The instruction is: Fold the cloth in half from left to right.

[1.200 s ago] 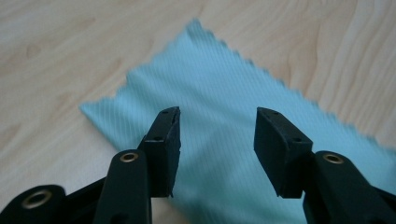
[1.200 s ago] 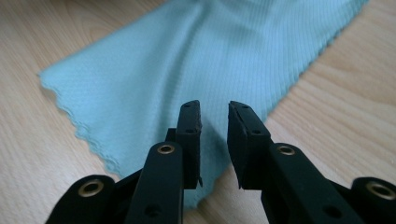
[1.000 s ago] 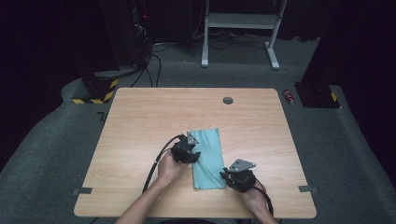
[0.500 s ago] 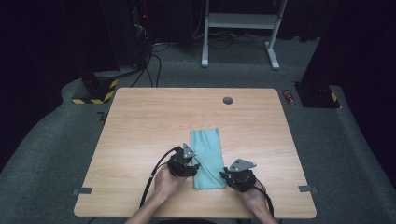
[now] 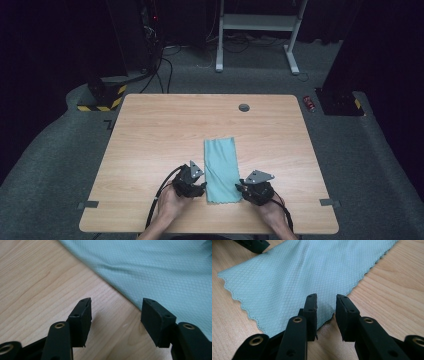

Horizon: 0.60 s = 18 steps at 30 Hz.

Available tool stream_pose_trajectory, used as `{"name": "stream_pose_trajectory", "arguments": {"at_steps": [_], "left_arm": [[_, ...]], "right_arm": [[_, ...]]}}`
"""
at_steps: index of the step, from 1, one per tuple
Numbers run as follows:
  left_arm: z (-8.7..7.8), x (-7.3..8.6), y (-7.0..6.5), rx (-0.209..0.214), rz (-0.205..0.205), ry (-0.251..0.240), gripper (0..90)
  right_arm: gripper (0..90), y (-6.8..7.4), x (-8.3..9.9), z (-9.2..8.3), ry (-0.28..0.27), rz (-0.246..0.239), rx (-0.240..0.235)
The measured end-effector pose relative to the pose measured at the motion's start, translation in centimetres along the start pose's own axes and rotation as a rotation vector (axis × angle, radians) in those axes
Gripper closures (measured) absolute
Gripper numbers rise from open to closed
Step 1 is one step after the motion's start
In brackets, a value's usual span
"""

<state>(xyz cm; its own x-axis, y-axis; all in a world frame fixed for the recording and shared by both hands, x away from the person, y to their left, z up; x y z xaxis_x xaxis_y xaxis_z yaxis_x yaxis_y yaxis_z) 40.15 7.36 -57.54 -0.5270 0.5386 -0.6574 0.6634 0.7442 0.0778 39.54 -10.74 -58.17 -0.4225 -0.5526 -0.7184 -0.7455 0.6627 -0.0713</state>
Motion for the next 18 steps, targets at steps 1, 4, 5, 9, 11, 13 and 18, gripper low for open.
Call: {"name": "stream_pose_trajectory", "arguments": {"at_steps": [1, 4, 5, 9, 11, 13, 18], "left_arm": [[-0.1, -0.2, -0.4, 0.024, -0.011, -0.021, 41.8], [0.2, -1.1, -1.0, 0.042, -0.012, -0.036, 38.7], [0.5, -1.4, -1.1, 0.037, -0.005, -0.038, 38.2], [1.3, -1.4, -1.1, -0.012, 0.023, -0.009, 38.1], [1.2, -1.2, -1.1, -0.029, 0.036, -0.021, 38.9], [0.7, -0.6, -1.0, -0.042, 0.035, -0.026, 41.1], [-0.4, 0.8, -1.0, -0.036, 0.009, -0.011, 43.0]], "right_arm": [[70.7, 0.0, 0.0, 0.0, 0.0, 0.001, 0.0], [70.6, 0.0, 0.0, 0.0, -0.001, 0.0, 0.002], [70.6, 0.0, 0.0, 0.0, -0.001, 0.001, 0.002], [70.3, 0.0, 0.0, 0.0, 0.0, 0.0, -0.001], [70.2, -0.1, 0.0, 0.0, 0.0, 0.001, -0.003], [70.1, -0.1, 0.0, 0.0, -0.001, 0.003, -0.005], [69.9, -0.1, 0.0, 0.0, -0.001, 0.005, -0.007]]}}
Point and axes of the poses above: each handheld gripper's, and its own axes: z roughly forward along the jaws, x roughly out of its underside, y roughly to its left, the point moved 9 cm from there along z, roughly forward along the jaws, and after that the axes turned 1 degree about x, right-handed, at the moved point
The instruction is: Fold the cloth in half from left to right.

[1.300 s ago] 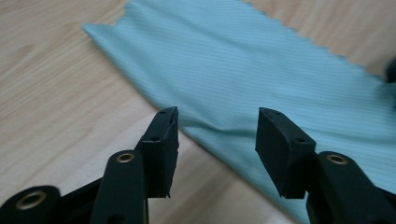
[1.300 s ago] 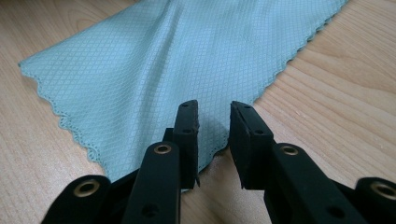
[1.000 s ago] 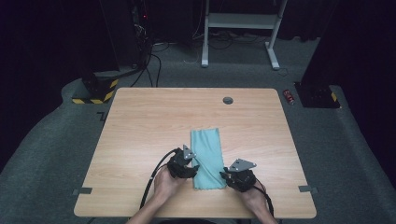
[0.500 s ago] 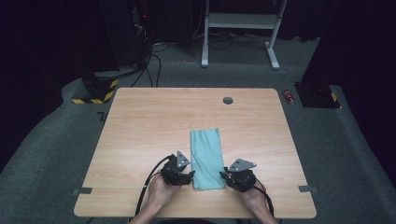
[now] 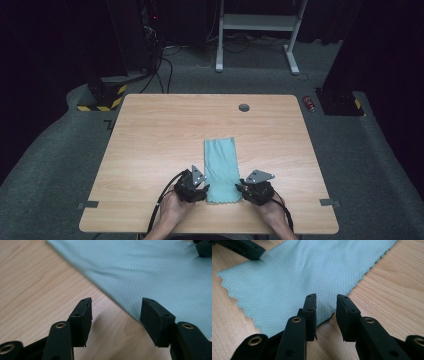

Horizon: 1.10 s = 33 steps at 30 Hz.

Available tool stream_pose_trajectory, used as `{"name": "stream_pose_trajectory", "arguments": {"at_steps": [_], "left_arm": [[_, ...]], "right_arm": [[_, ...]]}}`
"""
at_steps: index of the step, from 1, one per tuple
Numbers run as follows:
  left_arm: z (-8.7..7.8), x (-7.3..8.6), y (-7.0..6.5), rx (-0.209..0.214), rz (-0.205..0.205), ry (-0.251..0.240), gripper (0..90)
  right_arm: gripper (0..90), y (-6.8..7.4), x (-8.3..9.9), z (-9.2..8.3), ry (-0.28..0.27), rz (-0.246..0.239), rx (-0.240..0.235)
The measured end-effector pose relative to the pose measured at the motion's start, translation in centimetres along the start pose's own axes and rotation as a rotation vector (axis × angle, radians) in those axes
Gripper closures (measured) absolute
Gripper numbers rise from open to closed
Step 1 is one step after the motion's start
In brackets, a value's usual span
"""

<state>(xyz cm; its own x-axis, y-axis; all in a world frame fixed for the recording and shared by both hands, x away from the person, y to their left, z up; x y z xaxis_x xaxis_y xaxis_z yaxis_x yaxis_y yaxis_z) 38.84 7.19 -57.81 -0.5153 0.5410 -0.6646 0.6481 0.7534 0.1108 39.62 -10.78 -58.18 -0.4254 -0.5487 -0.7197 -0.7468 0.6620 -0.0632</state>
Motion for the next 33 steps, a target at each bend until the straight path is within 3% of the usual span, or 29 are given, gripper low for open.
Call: {"name": "stream_pose_trajectory", "arguments": {"at_steps": [2, 5, 7, 10, 13, 16, 23, 30, 33], "left_arm": [[-0.4, 0.3, 0.1, -0.014, 0.012, 0.0, 43.3], [-0.6, -0.4, -0.4, 0.04, -0.005, -0.053, 42.9], [-0.5, -1.9, -1.0, 0.089, -0.008, -0.099, 42.2], [0.5, -4.1, -1.8, 0.138, 0.02, -0.133, 41.2], [2.3, -4.9, -2.4, 0.171, 0.017, -0.113, 41.3], [3.6, -4.2, -2.2, 0.17, 0.004, -0.065, 41.2], [2.5, -2.3, -0.5, 0.15, -0.036, -0.096, 42.8], [1.1, -0.7, -0.5, 0.138, -0.057, -0.089, 41.6], [0.6, -0.2, -1.3, 0.147, -0.026, -0.096, 40.9]], "right_arm": [[69.5, 0.0, 0.0, 0.0, 0.001, 0.0, -0.002], [69.1, -0.1, 0.0, 0.0, 0.0, 0.007, -0.008], [68.8, -0.1, 0.0, 0.0, 0.005, 0.007, -0.008], [68.5, -0.1, 0.0, 0.0, 0.006, 0.011, -0.008], [67.6, -0.2, 0.0, 0.0, 0.007, 0.024, -0.017], [67.3, -0.2, 0.0, 0.0, 0.006, 0.024, -0.019], [66.9, -0.3, 0.0, 0.0, 0.007, 0.025, -0.025], [65.7, -0.4, 0.0, 0.1, 0.005, 0.026, -0.024], [64.0, -0.4, 0.1, 0.1, -0.001, 0.026, -0.026]]}}
Point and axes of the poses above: each handheld gripper's, and its own axes: z roughly forward along the jaws, x roughly out of its underside, y roughly to its left, the point moved 9 cm from there along z, roughly forward along the jaws, and after that the axes turned 1 degree about x, right-handed, at the moved point
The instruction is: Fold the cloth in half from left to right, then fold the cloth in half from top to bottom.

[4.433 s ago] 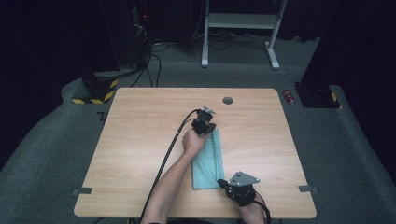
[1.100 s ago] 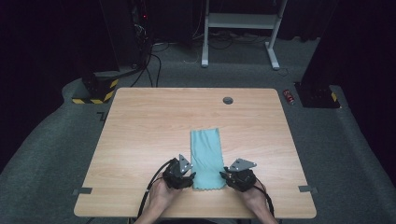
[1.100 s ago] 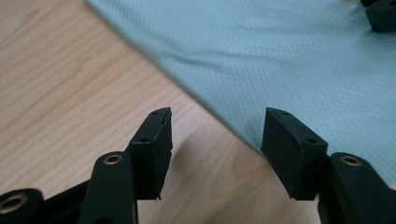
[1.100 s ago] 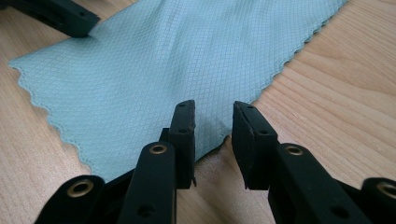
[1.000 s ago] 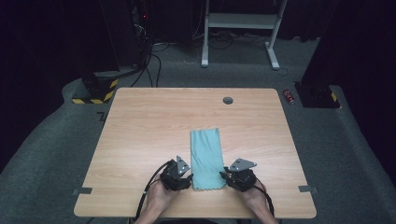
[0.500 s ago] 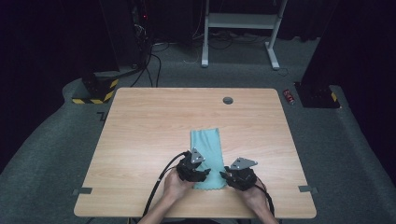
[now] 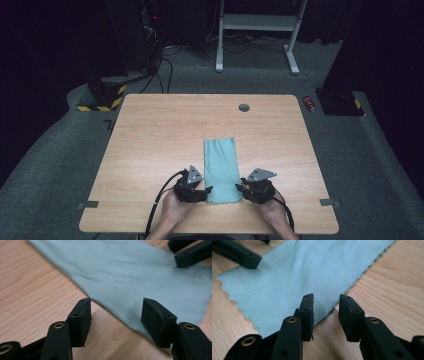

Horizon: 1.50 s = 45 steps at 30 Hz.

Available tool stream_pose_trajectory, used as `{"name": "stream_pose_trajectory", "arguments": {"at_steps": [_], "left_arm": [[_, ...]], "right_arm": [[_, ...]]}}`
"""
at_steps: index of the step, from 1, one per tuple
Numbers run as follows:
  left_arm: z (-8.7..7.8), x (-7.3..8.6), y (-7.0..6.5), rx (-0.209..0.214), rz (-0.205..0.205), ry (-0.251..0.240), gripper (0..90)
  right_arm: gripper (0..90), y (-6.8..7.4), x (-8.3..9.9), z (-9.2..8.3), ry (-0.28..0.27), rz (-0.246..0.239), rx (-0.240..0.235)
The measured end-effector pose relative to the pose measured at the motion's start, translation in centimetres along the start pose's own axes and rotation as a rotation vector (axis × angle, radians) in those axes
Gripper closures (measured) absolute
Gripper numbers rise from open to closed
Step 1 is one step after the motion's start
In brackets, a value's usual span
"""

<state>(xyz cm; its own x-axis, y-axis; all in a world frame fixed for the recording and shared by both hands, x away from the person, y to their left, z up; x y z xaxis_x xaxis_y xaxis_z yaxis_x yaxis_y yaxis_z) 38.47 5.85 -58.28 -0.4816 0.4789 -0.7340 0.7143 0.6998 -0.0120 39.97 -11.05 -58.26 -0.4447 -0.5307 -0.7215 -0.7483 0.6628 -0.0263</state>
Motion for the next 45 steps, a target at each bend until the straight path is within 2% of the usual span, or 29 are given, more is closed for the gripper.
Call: {"name": "stream_pose_trajectory", "arguments": {"at_steps": [2, 5, 7, 10, 14, 16, 20, 24, 27, 28, 31, 33, 37, 39, 43, 45], "left_arm": [[-0.2, 0.3, -0.4, -0.001, -0.004, -0.013, 40.7], [-0.6, 0.6, -0.3, -0.018, -0.005, -0.013, 40.2], [-0.8, 0.9, -0.4, -0.015, -0.012, -0.013, 39.5], [-1.2, 1.3, -0.2, -0.019, -0.007, -0.019, 38.8], [-1.7, 1.6, -0.3, 0.008, -0.028, -0.001, 38.6], [-2.0, 1.6, 0.0, 0.023, -0.048, -0.016, 38.4], [-2.7, 0.8, 1.6, 0.004, -0.076, -0.068, 38.4], [-2.5, -0.4, 3.6, -0.006, -0.137, -0.094, 38.4], [-1.9, -1.3, 4.9, -0.024, -0.16, -0.088, 38.5], [-1.7, -1.6, 5.2, -0.02, -0.17, -0.088, 38.5], [-1.2, -2.4, 5.9, -0.009, -0.197, -0.083, 41.4], [-1.0, -2.7, 6.1, -0.004, -0.185, -0.064, 42.3], [-0.7, -3.3, 6.9, -0.023, -0.183, -0.061, 43.7], [-0.4, -3.9, 7.3, -0.036, -0.19, -0.075, 42.6], [0.5, -5.3, 8.3, -0.017, -0.217, -0.076, 42.3], [1.2, -5.8, 8.7, -0.013, -0.231, -0.06, 40.5]], "right_arm": [[63.3, -0.1, 0.0, 0.0, -0.005, 0.007, -0.004], [61.8, -0.1, 0.0, 0.0, 0.005, 0.0, 0.005], [59.1, -0.2, -0.1, 0.0, 0.012, -0.003, 0.012], [58.4, -0.3, 0.0, 0.0, 0.006, 0.021, 0.002], [58.4, -0.7, 0.2, -0.3, 0.004, 0.051, 0.009], [58.3, -0.9, 0.2, -0.5, -0.006, 0.059, 0.002], [58.6, -1.8, 0.0, -1.0, -0.037, 0.074, 0.004], [55.3, -2.7, -0.5, -1.2, -0.07, 0.099, 0.018], [53.9, -3.2, -1.0, -1.0, -0.08, 0.102, 0.03], [53.9, -3.3, -1.3, -1.0, -0.097, 0.111, 0.029], [52.9, -3.9, -1.8, -0.7, -0.086, 0.127, 0.023], [53.3, -4.2, -2.3, -0.8, -0.105, 0.142, 0.013], [55.0, -4.9, -2.9, -0.7, -0.09, 0.148, 0.0], [55.8, -5.2, -3.3, -0.6, -0.099, 0.157, -0.005], [57.0, -6.0, -3.9, 0.2, -0.082, 0.176, -0.011], [57.7, -6.3, -4.3, 0.5, -0.077, 0.187, -0.013]]}}
Point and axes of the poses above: each handheld gripper's, and its own axes: z roughly forward along the jaws, x roughly out of its underside, y roughly to its left, the point moved 9 cm from there along z, roughly forward along the jaws, and after that the axes turned 1 degree about x, right-handed, at the moved point
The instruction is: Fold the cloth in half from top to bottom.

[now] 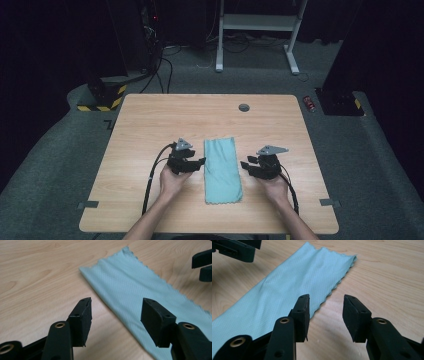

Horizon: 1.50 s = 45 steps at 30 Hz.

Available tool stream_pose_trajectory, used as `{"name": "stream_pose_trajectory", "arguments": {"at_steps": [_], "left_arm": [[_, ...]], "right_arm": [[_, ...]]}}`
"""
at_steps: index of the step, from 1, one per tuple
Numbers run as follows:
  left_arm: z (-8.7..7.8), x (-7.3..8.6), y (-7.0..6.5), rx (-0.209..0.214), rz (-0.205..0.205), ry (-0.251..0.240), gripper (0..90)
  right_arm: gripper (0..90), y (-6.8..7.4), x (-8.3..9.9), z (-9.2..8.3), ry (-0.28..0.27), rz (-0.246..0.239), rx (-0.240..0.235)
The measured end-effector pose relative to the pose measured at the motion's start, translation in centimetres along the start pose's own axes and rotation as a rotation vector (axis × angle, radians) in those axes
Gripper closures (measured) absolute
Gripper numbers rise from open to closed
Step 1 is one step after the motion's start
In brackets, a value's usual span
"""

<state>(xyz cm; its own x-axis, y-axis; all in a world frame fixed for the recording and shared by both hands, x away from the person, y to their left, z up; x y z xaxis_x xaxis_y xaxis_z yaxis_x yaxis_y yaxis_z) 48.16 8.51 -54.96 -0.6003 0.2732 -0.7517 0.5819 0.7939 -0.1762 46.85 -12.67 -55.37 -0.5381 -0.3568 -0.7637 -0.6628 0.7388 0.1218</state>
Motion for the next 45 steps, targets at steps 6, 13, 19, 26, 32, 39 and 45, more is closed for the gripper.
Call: {"name": "stream_pose_trajectory", "arguments": {"at_steps": [6, 13, 19, 26, 32, 39, 45], "left_arm": [[2.2, -1.8, 0.6, -0.011, -0.033, -0.002, 41.3], [3.7, -1.7, 2.5, -0.05, -0.106, -0.018, 41.8], [4.3, -1.6, 3.8, -0.073, -0.142, -0.033, 43.6], [4.6, -3.1, 3.6, -0.077, -0.088, 0.011, 42.9], [5.6, -3.3, 4.3, -0.096, -0.109, 0.039, 43.2], [6.5, -3.2, 4.7, -0.098, -0.141, 0.047, 44.5], [6.8, -3.1, 4.7, -0.1, -0.144, 0.044, 46.3]], "right_arm": [[64.0, -1.0, -1.7, 1.5, 0.002, 0.032, -0.002], [63.5, -2.1, -2.9, 3.2, 0.014, 0.061, 0.014], [63.1, -3.1, -3.8, 4.5, 0.03, 0.096, 0.033], [62.8, -4.0, -4.5, 5.8, 0.053, 0.119, 0.052], [60.7, -4.3, -5.9, 7.0, 0.07, 0.11, 0.063], [57.5, -4.8, -6.1, 8.6, 0.105, 0.126, 0.083], [60.2, -5.0, -5.7, 9.8, 0.097, 0.157, 0.07]]}}
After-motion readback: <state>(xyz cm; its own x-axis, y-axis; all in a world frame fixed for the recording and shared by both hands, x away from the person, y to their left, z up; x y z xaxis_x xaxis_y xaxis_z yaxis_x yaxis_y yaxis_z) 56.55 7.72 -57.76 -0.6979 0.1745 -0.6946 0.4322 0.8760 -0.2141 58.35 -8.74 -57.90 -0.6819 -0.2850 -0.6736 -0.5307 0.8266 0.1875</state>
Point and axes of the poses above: each handheld gripper's, and its own axes: z roughly forward along the jaws, x roughly out of its underside, y roughly to its left, the point moved 9 cm from there along z, roughly forward along the jaws, and after that the axes turned 1 degree about x, right-handed, at the moved point
